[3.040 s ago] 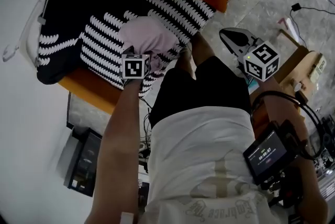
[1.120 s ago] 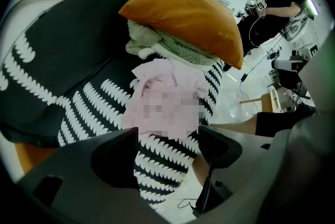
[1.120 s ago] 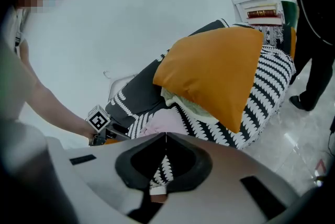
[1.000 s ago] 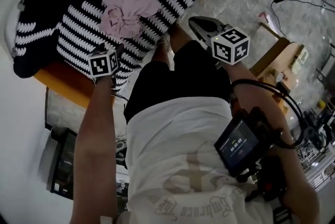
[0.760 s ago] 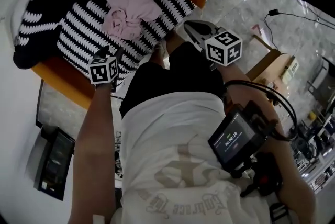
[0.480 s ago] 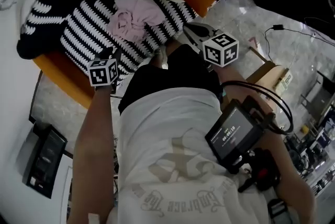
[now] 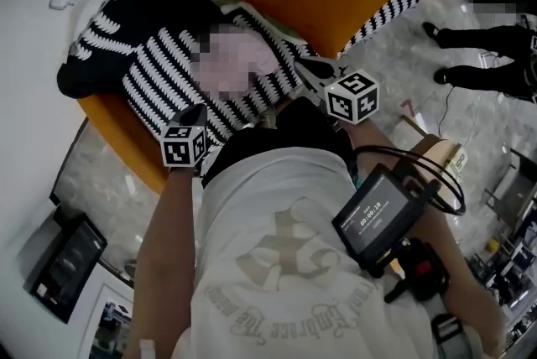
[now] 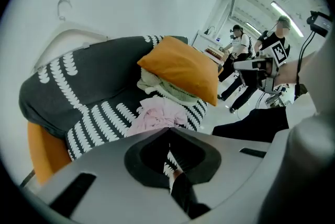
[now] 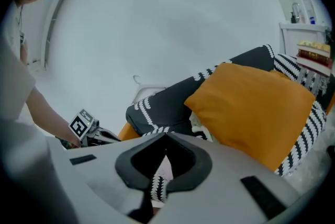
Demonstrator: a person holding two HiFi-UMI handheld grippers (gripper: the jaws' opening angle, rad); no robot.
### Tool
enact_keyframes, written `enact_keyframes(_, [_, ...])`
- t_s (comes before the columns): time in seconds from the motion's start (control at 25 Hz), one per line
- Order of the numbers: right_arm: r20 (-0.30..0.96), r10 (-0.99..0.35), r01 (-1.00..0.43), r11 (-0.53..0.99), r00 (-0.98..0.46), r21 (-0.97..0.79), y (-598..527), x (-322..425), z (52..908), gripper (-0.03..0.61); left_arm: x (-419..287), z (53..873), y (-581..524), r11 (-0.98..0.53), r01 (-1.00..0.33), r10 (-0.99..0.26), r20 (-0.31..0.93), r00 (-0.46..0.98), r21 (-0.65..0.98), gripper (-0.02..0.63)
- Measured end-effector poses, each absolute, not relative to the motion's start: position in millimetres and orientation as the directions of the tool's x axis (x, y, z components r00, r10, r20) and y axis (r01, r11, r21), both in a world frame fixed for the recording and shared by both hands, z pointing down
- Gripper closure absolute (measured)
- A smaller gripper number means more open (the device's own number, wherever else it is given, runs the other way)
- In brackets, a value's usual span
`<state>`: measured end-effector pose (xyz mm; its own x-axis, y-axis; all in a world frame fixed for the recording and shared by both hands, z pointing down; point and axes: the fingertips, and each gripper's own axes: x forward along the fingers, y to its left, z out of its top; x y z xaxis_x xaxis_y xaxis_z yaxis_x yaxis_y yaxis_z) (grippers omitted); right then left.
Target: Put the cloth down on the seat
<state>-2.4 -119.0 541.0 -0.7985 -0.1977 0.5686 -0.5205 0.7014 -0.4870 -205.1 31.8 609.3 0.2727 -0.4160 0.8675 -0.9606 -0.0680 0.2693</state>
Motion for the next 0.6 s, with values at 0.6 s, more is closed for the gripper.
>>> enact_keyframes(0.6, [0.392, -0.222, -0.383, 0.833, -0.893, -0.399, -100.5, -12.7, 415.6, 0.563, -193.3, 495.1, 18.6, -0.131, -0.937, -0.652, 0.684, 0.327, 0.323, 0.601])
